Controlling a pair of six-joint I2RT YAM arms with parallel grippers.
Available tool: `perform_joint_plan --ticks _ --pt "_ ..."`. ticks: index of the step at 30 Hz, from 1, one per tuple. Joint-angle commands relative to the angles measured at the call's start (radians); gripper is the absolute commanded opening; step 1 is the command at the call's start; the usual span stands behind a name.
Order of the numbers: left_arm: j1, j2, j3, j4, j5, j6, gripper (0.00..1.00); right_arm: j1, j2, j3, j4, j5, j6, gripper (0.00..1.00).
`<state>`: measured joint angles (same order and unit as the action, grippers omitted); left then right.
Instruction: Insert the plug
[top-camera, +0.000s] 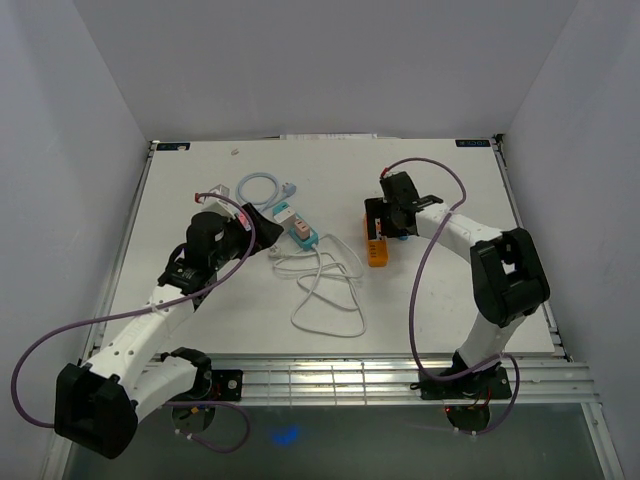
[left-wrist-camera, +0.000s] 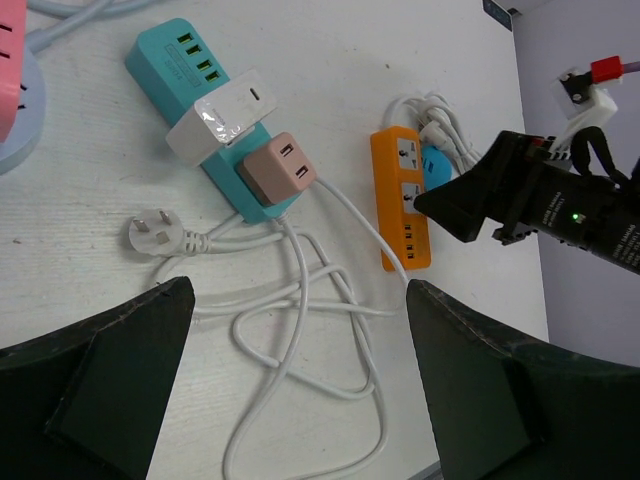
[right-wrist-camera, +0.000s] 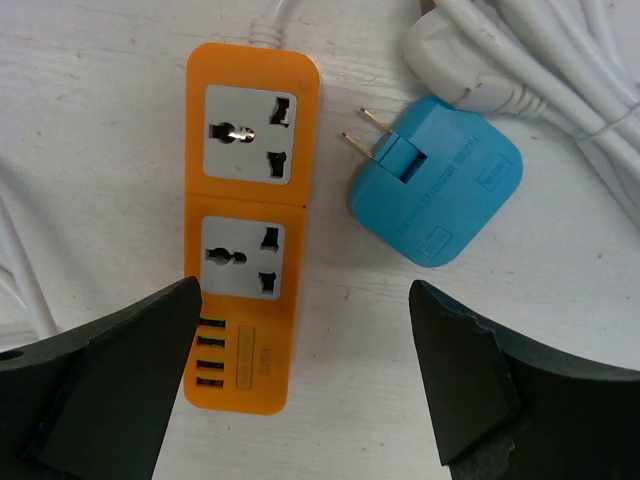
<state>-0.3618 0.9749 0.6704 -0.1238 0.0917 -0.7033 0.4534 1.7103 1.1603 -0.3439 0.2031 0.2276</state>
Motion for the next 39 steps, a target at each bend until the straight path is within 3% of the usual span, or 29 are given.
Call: perform_joint_plan --ticks 1,4,10,14,16,26,29,32,35,36,39 --pt "0.003 0.005 0.035 0.023 0.040 0.011 0.98 0.002 0.043 0.049 0.003 -0.007 0.026 0.92" --pt "0.001 0.016 0.035 0.032 0.052 0.008 0.98 0.002 0.058 0.033 0.037 -0.024 0.027 0.98" --pt "-0.008 0.048 0.038 0.041 0.052 0.005 0.98 0.025 0.086 0.013 0.052 -0.059 0.042 0.70" --pt "-0.012 0.051 0.043 0.044 0.046 0.007 0.98 0.067 0.075 -0.020 0.052 -0.037 0.071 0.64" --pt "-0.016 0.053 0.041 0.047 0.048 0.007 0.98 0.071 0.071 -0.039 0.051 -0.047 0.088 0.55" --pt "-0.023 0.045 0.021 0.052 0.048 0.005 0.98 0.105 0.026 -0.090 0.013 -0.057 0.102 0.57" --pt "-0.023 0.039 0.018 0.053 0.043 0.008 0.98 0.120 0.002 -0.115 -0.001 -0.047 0.102 0.48" --pt "-0.023 0.033 0.017 0.055 0.042 0.011 0.98 0.123 -0.061 -0.157 -0.009 -0.036 0.105 0.48" --pt "-0.026 0.033 0.012 0.064 0.049 0.011 0.98 0.122 -0.101 -0.160 -0.027 -0.016 0.096 0.79" --pt "-0.026 0.036 0.011 0.065 0.055 0.008 0.98 0.113 -0.106 -0.143 -0.046 -0.016 0.095 0.85" --pt "-0.028 0.042 0.012 0.070 0.065 0.010 0.98 0.094 -0.130 -0.116 -0.052 -0.022 0.088 0.87"
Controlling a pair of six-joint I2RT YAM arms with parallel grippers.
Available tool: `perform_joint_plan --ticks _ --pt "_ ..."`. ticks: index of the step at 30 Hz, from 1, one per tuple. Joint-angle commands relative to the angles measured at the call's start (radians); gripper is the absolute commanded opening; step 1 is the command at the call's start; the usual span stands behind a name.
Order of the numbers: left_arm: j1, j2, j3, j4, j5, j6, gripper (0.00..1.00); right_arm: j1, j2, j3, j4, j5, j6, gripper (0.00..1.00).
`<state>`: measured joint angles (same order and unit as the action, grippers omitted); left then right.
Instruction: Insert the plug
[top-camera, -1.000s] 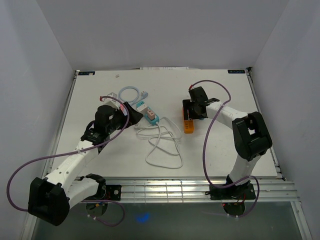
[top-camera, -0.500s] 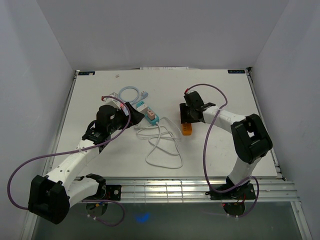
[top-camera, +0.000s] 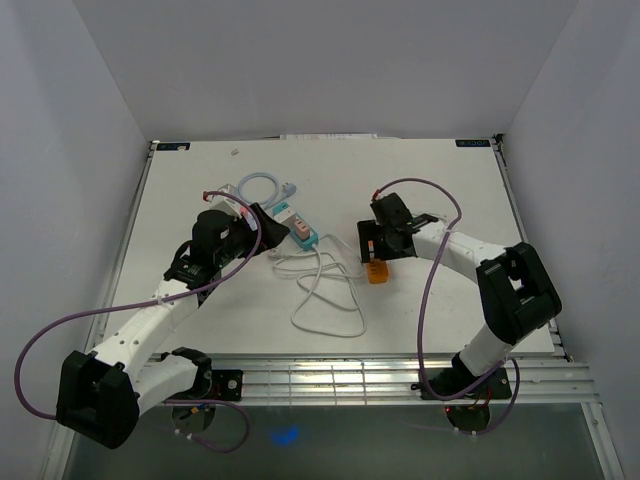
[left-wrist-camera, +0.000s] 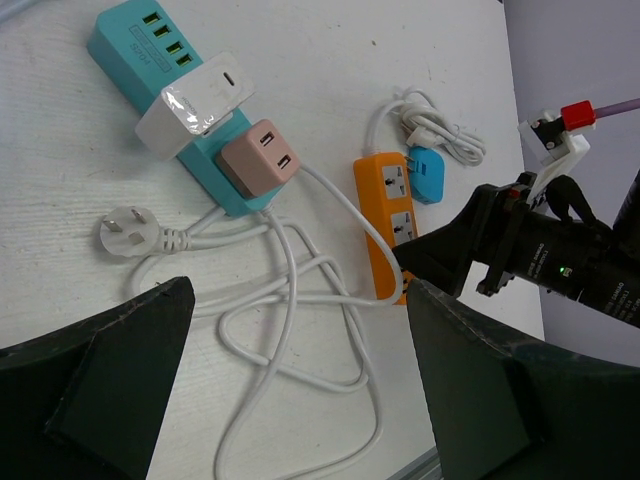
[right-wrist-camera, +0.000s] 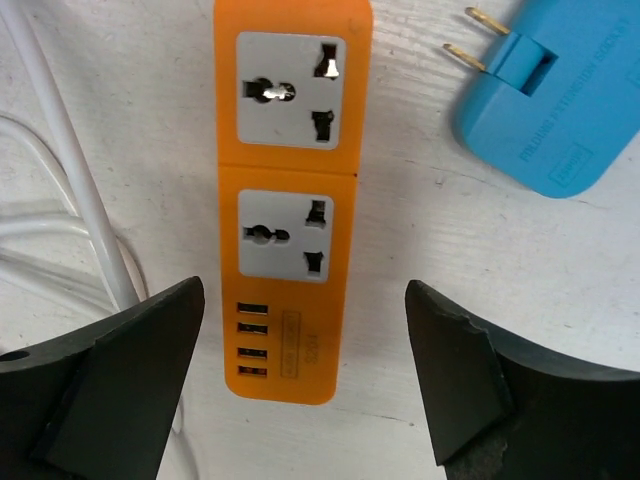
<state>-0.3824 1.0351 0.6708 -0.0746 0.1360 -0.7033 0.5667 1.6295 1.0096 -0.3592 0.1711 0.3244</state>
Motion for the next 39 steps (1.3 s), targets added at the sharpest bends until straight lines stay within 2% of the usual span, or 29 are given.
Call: perform_joint_plan --ticks 1,8,12,21,33,39 --pt "-0.007 -0.020 0.015 0.021 0.024 0.011 0.98 -0.033 -0.057 0.041 -0.038 0.008 -0.010 0.87" --pt "-0.007 -0.040 0.023 0.018 0.037 0.019 0.98 -0.145 -0.062 0.079 -0.038 0.024 0.016 0.88" --pt "-0.009 -0.037 0.024 0.019 0.047 0.019 0.98 -0.206 -0.007 0.127 -0.040 0.053 0.065 0.82" --pt "-0.013 -0.029 0.030 0.018 0.057 0.019 0.98 -0.226 0.128 0.221 -0.053 0.136 0.119 0.78" --pt "-0.015 -0.026 0.029 0.015 0.053 0.024 0.98 -0.254 0.220 0.244 -0.029 0.122 0.111 0.70" --pt "-0.016 -0.029 0.024 0.015 0.047 0.024 0.98 -0.254 0.259 0.244 -0.020 0.096 0.110 0.70"
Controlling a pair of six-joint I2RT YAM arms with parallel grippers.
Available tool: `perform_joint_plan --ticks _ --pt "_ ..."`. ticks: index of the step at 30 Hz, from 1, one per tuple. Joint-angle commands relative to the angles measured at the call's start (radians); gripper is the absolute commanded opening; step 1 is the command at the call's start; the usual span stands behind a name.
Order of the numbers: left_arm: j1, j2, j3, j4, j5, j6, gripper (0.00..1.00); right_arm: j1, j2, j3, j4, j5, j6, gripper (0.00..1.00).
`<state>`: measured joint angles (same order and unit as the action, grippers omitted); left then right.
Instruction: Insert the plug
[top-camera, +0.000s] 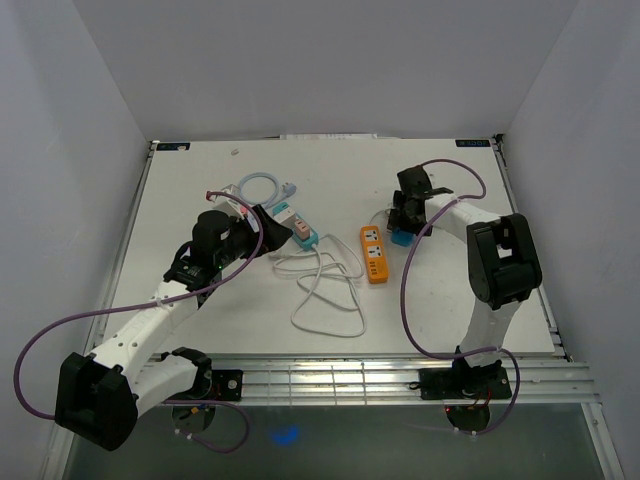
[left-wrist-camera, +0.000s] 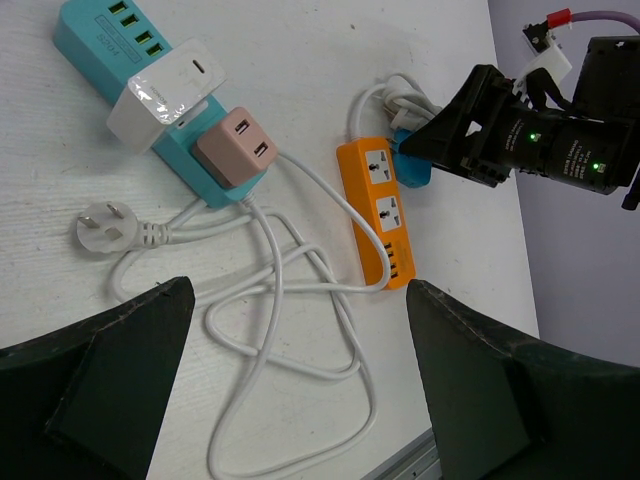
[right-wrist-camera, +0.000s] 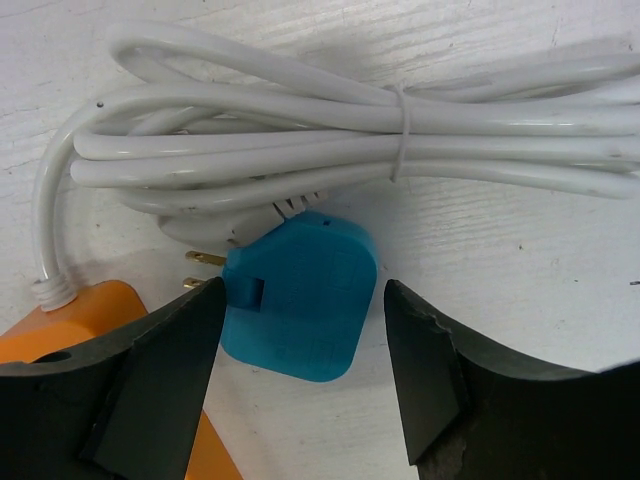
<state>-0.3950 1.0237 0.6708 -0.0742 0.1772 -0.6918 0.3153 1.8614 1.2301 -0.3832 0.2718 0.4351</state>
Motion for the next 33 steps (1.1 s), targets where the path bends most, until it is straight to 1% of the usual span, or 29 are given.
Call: perform_joint_plan --ticks 1,2,4,6,9,13,20,24,27,31,33 --pt "-0.004 -0.017 0.024 0.013 0.007 0.011 0.98 -0.001 0.028 0.023 0.006 -0.008 -0.002 0.70" --pt "-0.004 -0.017 0.024 0.013 0.005 0.014 0.98 -0.001 0.033 0.022 0.004 -0.009 -0.002 0.70" --pt "-0.004 -0.017 0.024 0.013 0.005 0.012 0.98 -0.002 0.019 0.013 0.010 -0.022 -0.002 0.63" --pt "-0.004 -0.020 0.024 0.010 0.005 0.015 0.98 -0.005 0.004 -0.013 0.020 -0.046 -0.002 0.60" --pt "-0.005 -0.020 0.024 0.010 0.007 0.014 0.98 -0.013 -0.025 -0.046 0.036 -0.089 0.005 0.53" --pt "-0.005 -0.020 0.023 0.010 0.010 0.012 0.98 -0.028 -0.059 -0.086 0.052 -0.149 0.016 0.54" --pt "-0.022 -0.004 0.036 0.011 0.022 0.012 0.98 -0.044 -0.116 -0.141 0.064 -0.181 -0.005 0.56" --pt "-0.044 0.015 0.042 0.016 0.018 0.009 0.98 -0.044 -0.140 -0.165 0.050 -0.166 -0.018 0.57" --pt "-0.080 0.047 0.055 0.030 0.015 0.014 0.98 -0.045 -0.180 -0.193 0.040 -0.151 -0.030 0.56" --pt "-0.177 0.127 0.110 0.056 -0.019 0.032 0.98 -0.059 -0.228 -0.216 0.027 -0.149 -0.045 0.57" --pt "-0.205 0.200 0.139 0.065 -0.007 0.032 0.98 -0.070 -0.249 -0.234 0.027 -0.154 -0.053 0.63"
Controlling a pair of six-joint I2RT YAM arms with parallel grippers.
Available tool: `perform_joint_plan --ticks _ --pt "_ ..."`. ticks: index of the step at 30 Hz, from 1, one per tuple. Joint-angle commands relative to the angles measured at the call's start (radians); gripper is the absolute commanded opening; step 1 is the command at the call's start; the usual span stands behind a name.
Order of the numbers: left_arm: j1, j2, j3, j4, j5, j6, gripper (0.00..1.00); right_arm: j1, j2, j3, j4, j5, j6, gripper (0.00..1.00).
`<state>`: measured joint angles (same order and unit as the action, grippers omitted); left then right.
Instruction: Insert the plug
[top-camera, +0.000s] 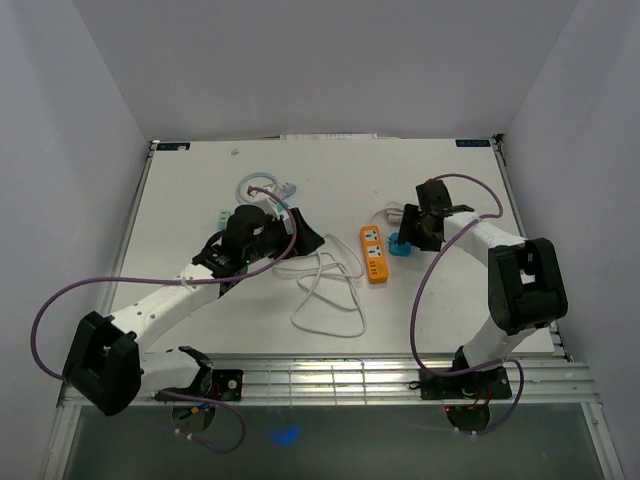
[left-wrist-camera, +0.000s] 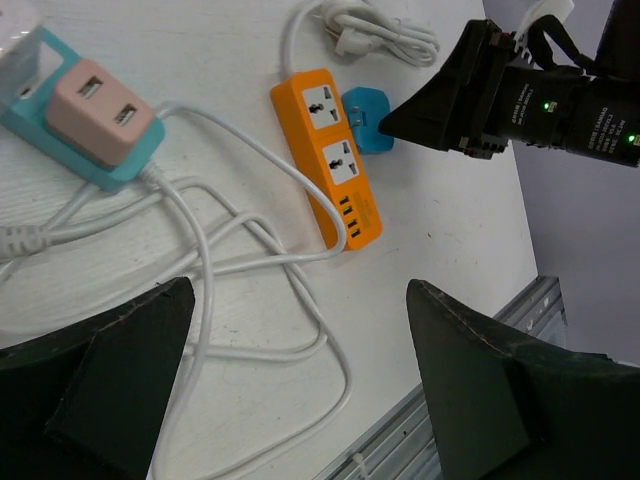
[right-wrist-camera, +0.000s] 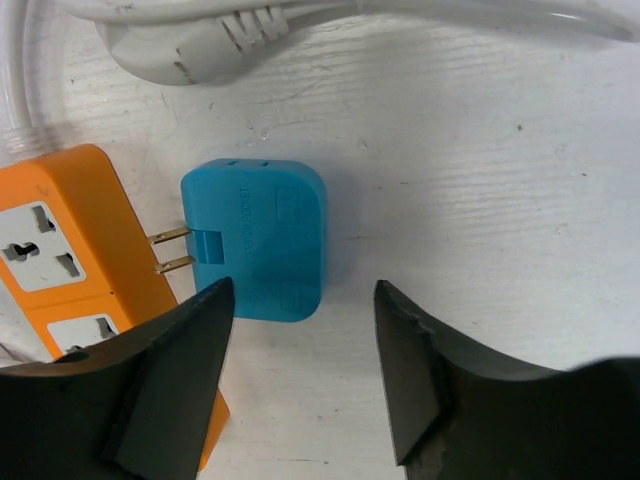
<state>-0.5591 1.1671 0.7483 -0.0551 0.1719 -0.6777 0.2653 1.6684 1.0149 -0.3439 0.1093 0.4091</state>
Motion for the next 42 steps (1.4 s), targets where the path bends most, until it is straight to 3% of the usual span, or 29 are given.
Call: perform_joint_plan --ticks 1,3,7,10,11,22,42 --pt "-0.062 0.086 0.080 0.079 0.004 0.020 0.98 -0.023 -0.080 -0.025 -0.012 0.007 -0.026 0.68" --pt "-0.079 0.146 0.141 0.095 0.040 0.017 0.98 -0.037 -0.117 -0.044 -0.009 -0.008 -0.032 0.78" --pt "-0.131 0.355 0.267 0.110 0.081 0.020 0.98 -0.090 -0.165 -0.079 -0.001 -0.097 -0.006 0.82" --pt "-0.156 0.489 0.380 0.087 0.094 0.035 0.98 -0.121 -0.219 -0.110 0.029 -0.126 0.026 0.91" --pt "-0.160 0.520 0.405 0.086 0.097 0.036 0.98 -0.126 -0.232 -0.113 0.036 -0.117 0.031 0.98" --pt "-0.202 0.841 0.821 -0.067 0.124 0.141 0.76 -0.152 -0.309 -0.125 0.069 -0.114 0.054 0.94" --pt "-0.231 1.155 1.122 -0.198 0.083 0.170 0.65 -0.233 -0.389 -0.177 0.115 -0.168 0.071 0.85"
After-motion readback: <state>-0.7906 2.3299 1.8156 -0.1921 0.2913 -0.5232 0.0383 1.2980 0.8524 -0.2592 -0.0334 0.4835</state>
